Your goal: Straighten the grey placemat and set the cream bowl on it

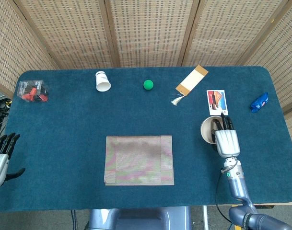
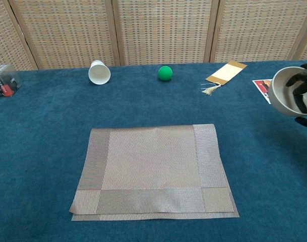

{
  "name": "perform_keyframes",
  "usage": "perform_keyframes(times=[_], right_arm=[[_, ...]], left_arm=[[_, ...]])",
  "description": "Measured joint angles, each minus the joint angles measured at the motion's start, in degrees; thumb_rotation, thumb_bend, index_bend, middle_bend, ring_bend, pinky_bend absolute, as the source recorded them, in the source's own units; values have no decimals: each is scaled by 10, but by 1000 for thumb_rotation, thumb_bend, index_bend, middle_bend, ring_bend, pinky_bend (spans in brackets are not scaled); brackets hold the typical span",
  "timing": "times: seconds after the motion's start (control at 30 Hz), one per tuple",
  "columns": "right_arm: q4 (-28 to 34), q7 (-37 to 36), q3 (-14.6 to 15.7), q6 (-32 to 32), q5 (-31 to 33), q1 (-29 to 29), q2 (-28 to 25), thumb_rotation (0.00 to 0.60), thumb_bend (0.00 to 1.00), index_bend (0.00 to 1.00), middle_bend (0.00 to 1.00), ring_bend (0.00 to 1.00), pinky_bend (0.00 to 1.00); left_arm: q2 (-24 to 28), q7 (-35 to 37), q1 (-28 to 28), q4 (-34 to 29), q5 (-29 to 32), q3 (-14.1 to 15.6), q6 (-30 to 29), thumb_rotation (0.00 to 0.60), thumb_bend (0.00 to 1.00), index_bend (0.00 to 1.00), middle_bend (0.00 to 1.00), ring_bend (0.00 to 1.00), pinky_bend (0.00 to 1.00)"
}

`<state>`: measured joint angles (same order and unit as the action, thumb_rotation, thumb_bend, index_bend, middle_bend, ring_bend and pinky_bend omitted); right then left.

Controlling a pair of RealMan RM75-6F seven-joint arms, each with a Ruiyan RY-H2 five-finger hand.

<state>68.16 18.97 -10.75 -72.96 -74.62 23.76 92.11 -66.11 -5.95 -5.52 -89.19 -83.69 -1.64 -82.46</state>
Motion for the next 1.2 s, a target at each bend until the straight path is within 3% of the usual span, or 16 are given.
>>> perform_keyframes(times=[0.4,0.93,1.1,1.2], right_arm=[[36,91,-12,63,112,-16,-75,600,444,759,229,20,139],[41,137,-1,90,171,-12,-71,600,414,750,199,19,138],[41,135,0,90,177,-12,-75,600,380,700,162,12,130],[44,136,2,90,180,-14,-79,600,350,615,118,0,108]], left_arm=[[-3,-12,-1,-4,-6,3,-2,600,0,0,0,0,0],[0,-4,-1,-1,-7,2,-3,600,0,0,0,0,0],[0,-5,-1,-1,-7,3,-2,600,0,0,0,0,0],[0,-5,-1,-2,-7,2,-3,600,0,0,0,0,0]])
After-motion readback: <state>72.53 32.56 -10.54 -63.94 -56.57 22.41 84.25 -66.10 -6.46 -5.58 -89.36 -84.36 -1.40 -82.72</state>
